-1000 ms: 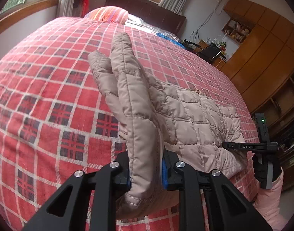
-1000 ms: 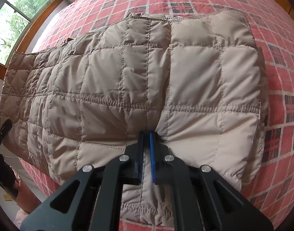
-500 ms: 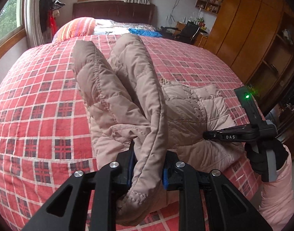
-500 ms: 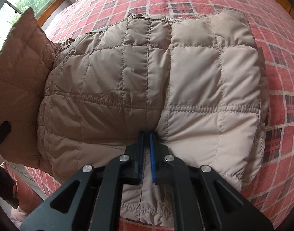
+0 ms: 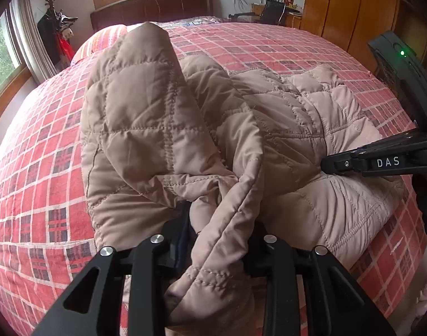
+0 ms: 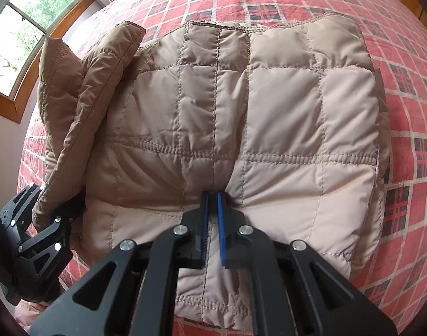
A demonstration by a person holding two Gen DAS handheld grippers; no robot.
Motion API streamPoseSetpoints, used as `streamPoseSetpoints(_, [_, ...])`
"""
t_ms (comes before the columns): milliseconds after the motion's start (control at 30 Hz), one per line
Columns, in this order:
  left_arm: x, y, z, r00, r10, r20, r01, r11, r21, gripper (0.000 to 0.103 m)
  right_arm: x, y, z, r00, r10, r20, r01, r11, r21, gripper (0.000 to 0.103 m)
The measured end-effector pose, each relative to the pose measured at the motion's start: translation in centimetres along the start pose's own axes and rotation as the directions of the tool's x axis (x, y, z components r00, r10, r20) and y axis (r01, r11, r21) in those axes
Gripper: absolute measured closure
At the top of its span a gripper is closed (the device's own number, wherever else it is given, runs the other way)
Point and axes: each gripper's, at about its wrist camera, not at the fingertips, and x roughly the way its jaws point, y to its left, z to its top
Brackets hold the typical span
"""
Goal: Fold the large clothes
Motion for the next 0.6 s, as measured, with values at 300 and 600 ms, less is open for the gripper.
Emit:
streamPoseSetpoints(300, [-1.5, 2.0, 0.2, 0.993, -0.119, 0.011, 0.119, 0.991, -0.066, 0.056, 0.0, -0.2, 0.1, 1.000, 0.013, -0.008, -0.013, 1.000, 0.002, 0.099])
streamPoseSetpoints(600, [-7.3, 6.7, 0.2, 0.953, -0.289, 0.091, 0.302, 0.928, -0.218, 0.048, 0.2, -1.4, 0.9, 0.999, 0.037, -0.021, -0.036, 0.999, 0.007, 0.099])
